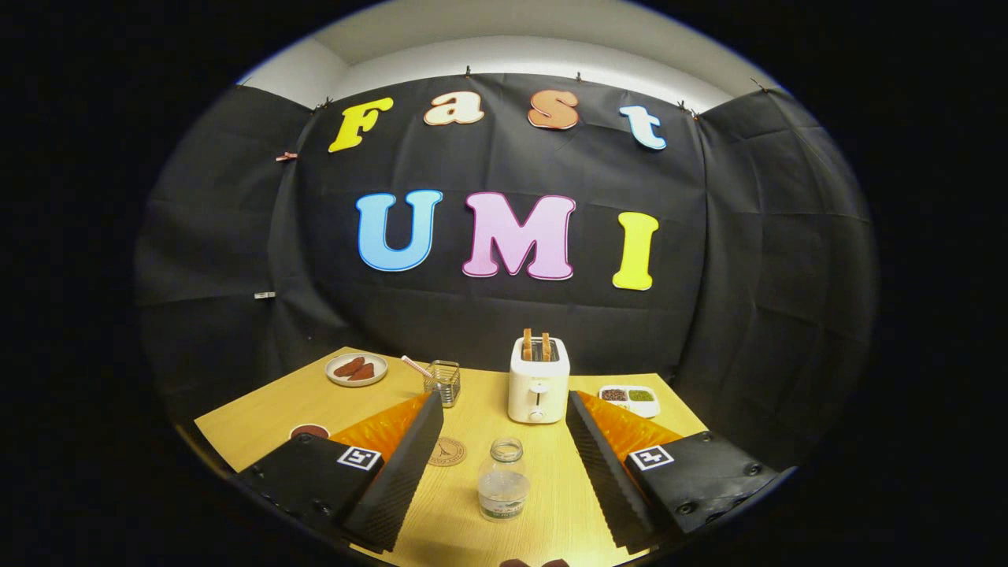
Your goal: Take the bottle from table, then pour the juice into the cup, finally place the bottle on the coaster
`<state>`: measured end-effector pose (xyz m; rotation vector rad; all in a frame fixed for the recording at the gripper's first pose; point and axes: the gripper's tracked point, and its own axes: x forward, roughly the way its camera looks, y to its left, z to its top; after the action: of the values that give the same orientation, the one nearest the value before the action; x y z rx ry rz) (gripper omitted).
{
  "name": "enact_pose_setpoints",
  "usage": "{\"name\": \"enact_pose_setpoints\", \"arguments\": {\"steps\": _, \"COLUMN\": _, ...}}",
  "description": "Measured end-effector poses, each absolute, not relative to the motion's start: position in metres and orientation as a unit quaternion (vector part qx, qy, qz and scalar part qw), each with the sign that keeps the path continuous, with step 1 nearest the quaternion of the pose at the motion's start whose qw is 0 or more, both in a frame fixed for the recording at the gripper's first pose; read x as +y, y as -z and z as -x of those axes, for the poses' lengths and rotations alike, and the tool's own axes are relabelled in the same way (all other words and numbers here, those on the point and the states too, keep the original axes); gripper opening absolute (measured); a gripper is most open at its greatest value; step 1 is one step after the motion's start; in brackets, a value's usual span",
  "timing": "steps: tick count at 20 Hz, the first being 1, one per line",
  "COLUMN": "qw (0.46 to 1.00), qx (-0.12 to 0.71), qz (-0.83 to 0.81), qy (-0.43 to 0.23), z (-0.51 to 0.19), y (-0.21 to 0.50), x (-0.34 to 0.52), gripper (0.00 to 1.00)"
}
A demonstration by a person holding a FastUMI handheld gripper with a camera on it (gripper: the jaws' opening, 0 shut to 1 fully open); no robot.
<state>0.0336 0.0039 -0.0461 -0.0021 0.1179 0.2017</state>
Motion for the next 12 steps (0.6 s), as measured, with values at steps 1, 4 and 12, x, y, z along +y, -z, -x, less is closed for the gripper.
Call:
{"name": "enact_pose_setpoints", "arguments": {"steps": 1, "qw": 0.992, "qx": 0.061, "qz": -0.001, "qy": -0.107, "z": -0.035, "y": 0.050, "x": 0.005, "gripper": 0.98}}
{"name": "enact_pose_setpoints", "arguments": {"steps": 4, "qw": 0.990, "qx": 0.071, "qz": -0.004, "qy": -0.120, "z": -0.037, "y": 0.070, "x": 0.004, "gripper": 0.98}}
{"name": "enact_pose_setpoints", "arguments": {"steps": 12, "qw": 0.987, "qx": 0.093, "qz": 0.016, "qy": -0.126, "z": -0.054, "y": 0.122, "x": 0.006, "gripper": 0.98}}
